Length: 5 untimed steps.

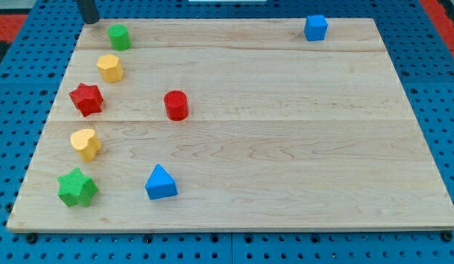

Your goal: Slide the green circle diagonally to the top right side of the yellow hexagon

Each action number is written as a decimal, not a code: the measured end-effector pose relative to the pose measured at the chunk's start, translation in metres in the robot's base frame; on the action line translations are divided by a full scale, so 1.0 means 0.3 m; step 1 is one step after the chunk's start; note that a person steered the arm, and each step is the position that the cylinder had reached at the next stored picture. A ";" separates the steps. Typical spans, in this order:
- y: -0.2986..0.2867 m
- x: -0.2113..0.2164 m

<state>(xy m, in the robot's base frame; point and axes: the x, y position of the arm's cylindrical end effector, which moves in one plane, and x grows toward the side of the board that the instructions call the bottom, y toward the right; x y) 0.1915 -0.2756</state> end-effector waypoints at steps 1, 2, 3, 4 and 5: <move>0.000 0.000; 0.000 0.000; -0.034 0.015; -0.098 0.073; -0.094 0.125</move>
<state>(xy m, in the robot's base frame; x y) 0.2289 -0.3039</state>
